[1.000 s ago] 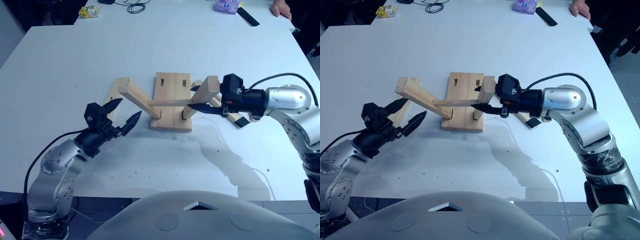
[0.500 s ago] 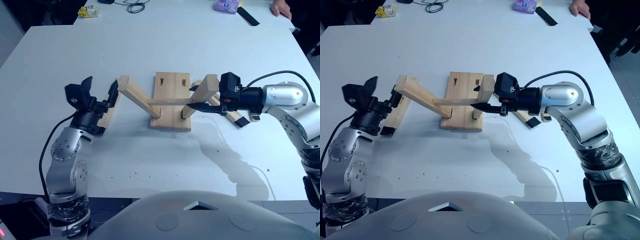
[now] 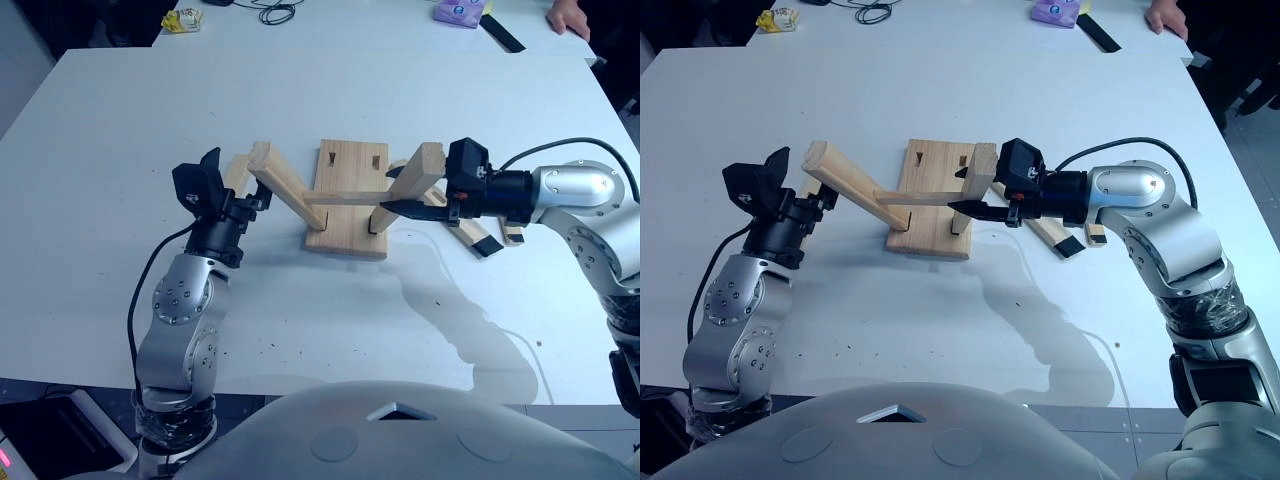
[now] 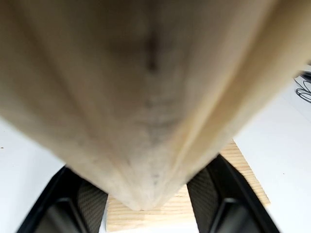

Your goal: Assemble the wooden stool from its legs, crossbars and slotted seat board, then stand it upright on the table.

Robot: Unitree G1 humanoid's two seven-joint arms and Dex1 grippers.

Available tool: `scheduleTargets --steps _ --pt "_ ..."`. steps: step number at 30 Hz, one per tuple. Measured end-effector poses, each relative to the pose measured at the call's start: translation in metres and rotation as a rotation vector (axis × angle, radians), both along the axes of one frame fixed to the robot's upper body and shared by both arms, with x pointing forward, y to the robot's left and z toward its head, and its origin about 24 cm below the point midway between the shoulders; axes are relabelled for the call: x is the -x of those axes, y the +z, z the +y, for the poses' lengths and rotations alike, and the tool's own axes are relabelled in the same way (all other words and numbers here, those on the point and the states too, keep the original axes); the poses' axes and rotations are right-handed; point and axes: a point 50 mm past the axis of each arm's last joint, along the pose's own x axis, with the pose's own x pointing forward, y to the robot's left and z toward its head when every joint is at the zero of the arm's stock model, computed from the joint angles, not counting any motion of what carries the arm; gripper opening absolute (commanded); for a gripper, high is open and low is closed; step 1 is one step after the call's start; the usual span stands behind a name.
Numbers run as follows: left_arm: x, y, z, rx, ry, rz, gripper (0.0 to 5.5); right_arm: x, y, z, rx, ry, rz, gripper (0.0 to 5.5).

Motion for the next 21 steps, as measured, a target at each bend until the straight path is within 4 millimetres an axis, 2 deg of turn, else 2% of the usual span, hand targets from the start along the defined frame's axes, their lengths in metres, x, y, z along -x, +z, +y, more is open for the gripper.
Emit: scheduleTargets --steps 5,9,11,14,16,19,21 --pt "0.003 0.001 0.013 0.086 0.01 -0.008 4.02 -0.002 -0.002 0.004 0.024 0.012 -0.004 2.09" --pt "0.002 0.009 0.036 0.055 0.086 -0.049 4.02 -0.004 -0.003 0.004 0.061 0.032 -0.017 2.06" --pt "0.0 0.008 0.036 0.047 0.071 -0.042 4.02 -0.005 -0.002 0.005 0.071 0.048 -0.025 2.06" --pt "-0.003 0.005 0.019 0.051 -0.02 -0.032 4.02 -0.007 -0.003 0.006 0.073 0.054 -0.032 2.06" --pt "-0.008 0.0 0.014 0.04 -0.036 -0.017 4.02 -0.008 -0.003 0.006 0.072 0.048 -0.033 2.06" --pt "-0.011 0.0 0.018 0.021 -0.037 -0.022 4.02 -0.008 -0.003 0.006 0.069 0.04 -0.035 2.06" --pt "-0.014 0.008 0.026 0.016 -0.016 -0.059 4.02 -0.008 -0.004 0.007 0.067 0.033 -0.037 2.06"
